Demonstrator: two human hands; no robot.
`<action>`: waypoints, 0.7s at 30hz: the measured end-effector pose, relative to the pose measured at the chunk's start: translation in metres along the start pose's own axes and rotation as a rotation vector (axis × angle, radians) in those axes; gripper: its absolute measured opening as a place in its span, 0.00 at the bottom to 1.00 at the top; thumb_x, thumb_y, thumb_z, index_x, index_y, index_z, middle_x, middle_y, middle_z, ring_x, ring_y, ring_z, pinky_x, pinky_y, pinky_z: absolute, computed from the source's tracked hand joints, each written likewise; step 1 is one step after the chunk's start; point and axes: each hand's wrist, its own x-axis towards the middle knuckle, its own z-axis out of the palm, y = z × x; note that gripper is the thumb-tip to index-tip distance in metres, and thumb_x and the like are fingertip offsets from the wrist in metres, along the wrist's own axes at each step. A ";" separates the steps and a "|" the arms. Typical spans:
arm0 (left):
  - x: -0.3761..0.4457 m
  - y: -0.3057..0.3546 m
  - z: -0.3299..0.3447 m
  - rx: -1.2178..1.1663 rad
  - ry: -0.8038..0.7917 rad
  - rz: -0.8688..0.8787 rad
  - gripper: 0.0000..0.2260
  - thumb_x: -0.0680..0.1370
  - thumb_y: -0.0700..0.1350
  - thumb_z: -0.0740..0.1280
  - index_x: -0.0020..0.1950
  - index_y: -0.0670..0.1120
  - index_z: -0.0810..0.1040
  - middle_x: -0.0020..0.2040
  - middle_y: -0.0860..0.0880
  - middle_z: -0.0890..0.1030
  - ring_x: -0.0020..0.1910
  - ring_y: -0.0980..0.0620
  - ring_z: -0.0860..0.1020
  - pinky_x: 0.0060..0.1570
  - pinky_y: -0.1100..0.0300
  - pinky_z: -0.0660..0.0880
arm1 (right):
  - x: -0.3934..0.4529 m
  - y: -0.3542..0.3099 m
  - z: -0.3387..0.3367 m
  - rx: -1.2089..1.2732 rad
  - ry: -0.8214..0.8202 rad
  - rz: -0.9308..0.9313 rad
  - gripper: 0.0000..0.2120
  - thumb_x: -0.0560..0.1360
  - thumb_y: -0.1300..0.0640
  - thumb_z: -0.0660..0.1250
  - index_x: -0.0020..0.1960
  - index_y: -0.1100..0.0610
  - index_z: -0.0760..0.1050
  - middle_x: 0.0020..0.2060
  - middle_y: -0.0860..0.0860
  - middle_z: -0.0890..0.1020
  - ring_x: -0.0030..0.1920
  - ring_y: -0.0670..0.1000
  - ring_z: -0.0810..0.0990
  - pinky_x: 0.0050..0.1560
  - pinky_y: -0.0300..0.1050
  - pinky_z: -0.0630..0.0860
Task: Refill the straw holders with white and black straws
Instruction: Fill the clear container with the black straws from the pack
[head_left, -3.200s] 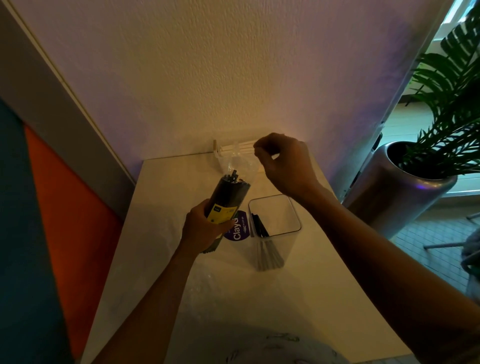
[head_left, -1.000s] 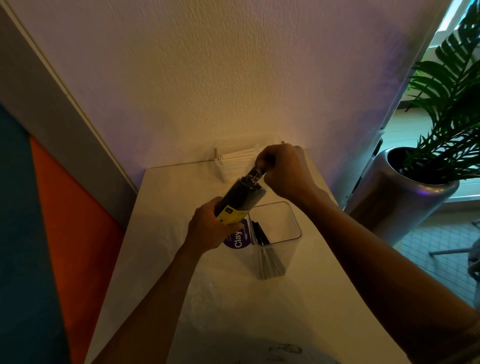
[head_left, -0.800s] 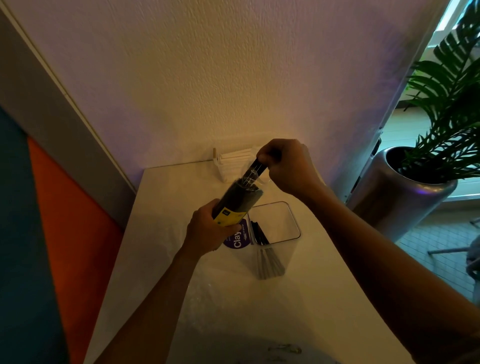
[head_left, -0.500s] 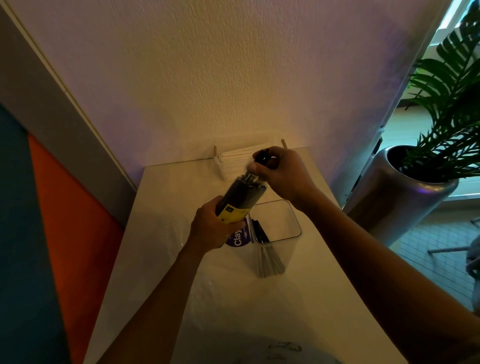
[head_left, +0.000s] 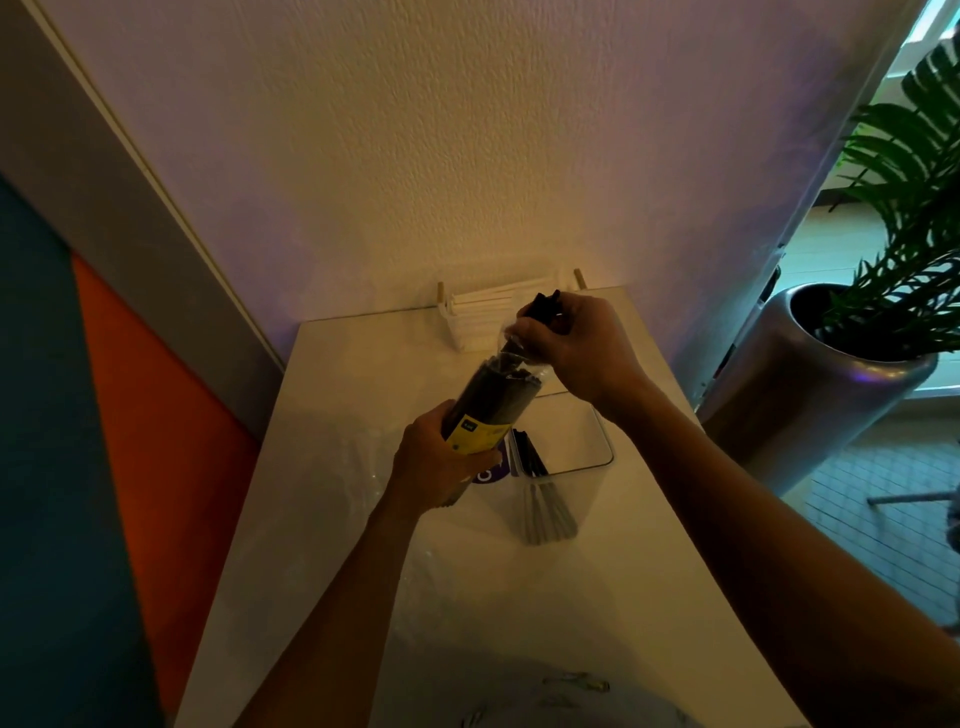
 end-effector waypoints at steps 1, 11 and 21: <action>-0.001 -0.002 0.000 0.000 0.005 0.004 0.24 0.63 0.47 0.81 0.57 0.49 0.79 0.47 0.52 0.84 0.44 0.57 0.83 0.47 0.52 0.82 | 0.000 -0.001 -0.001 0.016 -0.007 0.005 0.05 0.78 0.58 0.69 0.52 0.57 0.79 0.43 0.48 0.84 0.43 0.44 0.84 0.43 0.34 0.80; 0.000 0.006 0.001 0.015 0.036 0.020 0.24 0.63 0.47 0.81 0.57 0.50 0.79 0.47 0.54 0.84 0.44 0.58 0.82 0.46 0.57 0.81 | -0.007 -0.001 0.007 0.136 -0.028 0.076 0.11 0.75 0.58 0.72 0.57 0.59 0.80 0.49 0.51 0.84 0.50 0.44 0.82 0.45 0.33 0.75; 0.000 0.003 -0.001 -0.001 0.032 0.005 0.22 0.64 0.47 0.81 0.55 0.50 0.79 0.45 0.55 0.84 0.43 0.60 0.82 0.45 0.57 0.82 | 0.002 -0.011 0.000 0.077 0.040 0.008 0.06 0.76 0.60 0.71 0.52 0.58 0.81 0.44 0.51 0.85 0.44 0.45 0.85 0.44 0.37 0.81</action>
